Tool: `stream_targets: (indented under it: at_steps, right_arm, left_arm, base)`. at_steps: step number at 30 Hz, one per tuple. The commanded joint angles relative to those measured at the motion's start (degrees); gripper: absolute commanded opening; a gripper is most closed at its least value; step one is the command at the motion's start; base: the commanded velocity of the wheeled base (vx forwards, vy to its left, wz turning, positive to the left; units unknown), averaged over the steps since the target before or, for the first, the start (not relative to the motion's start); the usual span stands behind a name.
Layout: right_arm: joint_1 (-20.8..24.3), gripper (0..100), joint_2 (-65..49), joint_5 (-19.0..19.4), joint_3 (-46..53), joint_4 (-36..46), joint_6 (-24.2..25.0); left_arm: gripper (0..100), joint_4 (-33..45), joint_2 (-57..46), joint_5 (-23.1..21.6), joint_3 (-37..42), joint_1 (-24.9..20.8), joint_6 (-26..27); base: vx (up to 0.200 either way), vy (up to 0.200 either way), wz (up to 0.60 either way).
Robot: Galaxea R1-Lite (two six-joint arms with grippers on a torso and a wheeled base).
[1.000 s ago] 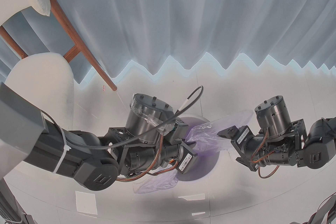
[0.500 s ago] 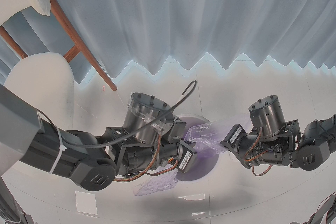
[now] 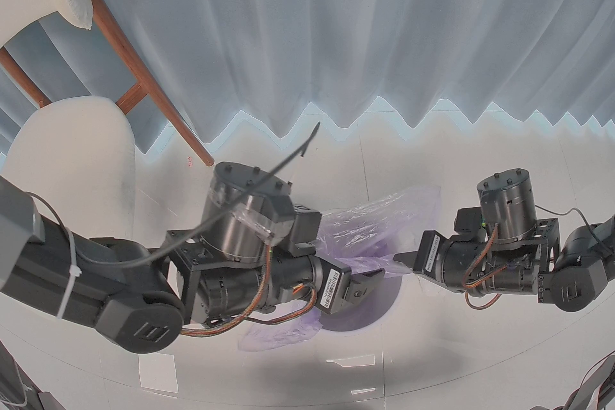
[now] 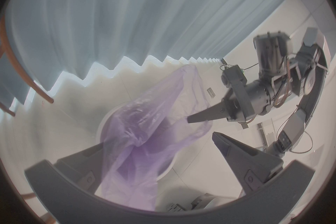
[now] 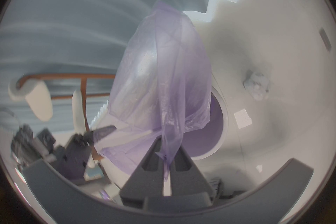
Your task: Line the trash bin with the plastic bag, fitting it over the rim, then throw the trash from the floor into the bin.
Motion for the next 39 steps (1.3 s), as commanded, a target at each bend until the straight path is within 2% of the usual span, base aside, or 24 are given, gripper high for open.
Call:
stream_targets:
  at_steps: [1,3,4,5,7,10,21,24,39]
  right_arm:
    - [-7.7,0,-3.0,10.1,7.5,-4.3,-16.2]
    - [-10.1,0,-2.7,13.4,8.2,-4.4,-21.7]
    - [-10.1,0,-2.7,13.4,8.2,-4.4,-21.7]
    - [-11.1,0,-2.5,15.5,8.2,-4.5,-24.8]
    - [-11.3,0,-2.4,16.3,8.0,-4.6,-25.7]
    - [-11.2,0,-2.2,16.3,7.3,-4.6,-25.7]
    - [-11.7,0,-2.4,16.1,7.7,-4.6,-25.7]
    - [-11.7,0,-2.4,16.0,7.9,-4.6,-25.7]
    - [-11.8,0,-2.6,14.9,7.5,-4.7,-25.4]
  left_arm:
    - [100,0.0,-8.6,0.2,5.7,2.9,-5.8]
    - [100,-0.1,-10.9,0.2,8.2,4.7,-8.3]
    - [100,-0.1,-10.9,0.2,8.2,4.7,-8.3]
    - [100,-0.1,-12.7,0.2,10.5,6.6,-10.4]
    - [100,-0.2,-13.1,0.2,12.1,8.2,-11.1]
    - [100,-0.3,-13.1,0.2,13.5,9.3,-10.8]
    - [100,-0.5,-12.4,-1.0,16.9,7.2,-10.4]
    - [100,-3.6,-9.4,-3.0,17.0,6.6,-8.7]
    - [100,-19.7,2.7,-3.3,20.8,7.3,-6.2]
  base:
    - [0.000,0.000,0.00]
    - [0.000,0.000,0.00]
    - [0.000,0.000,0.00]
    - [0.000,0.000,0.00]
    - [0.000,0.000,0.00]
    - [0.000,0.000,0.00]
    - [0.000,0.000,0.00]
    - [0.000,0.000,0.00]
    - [0.000,0.000,0.00]
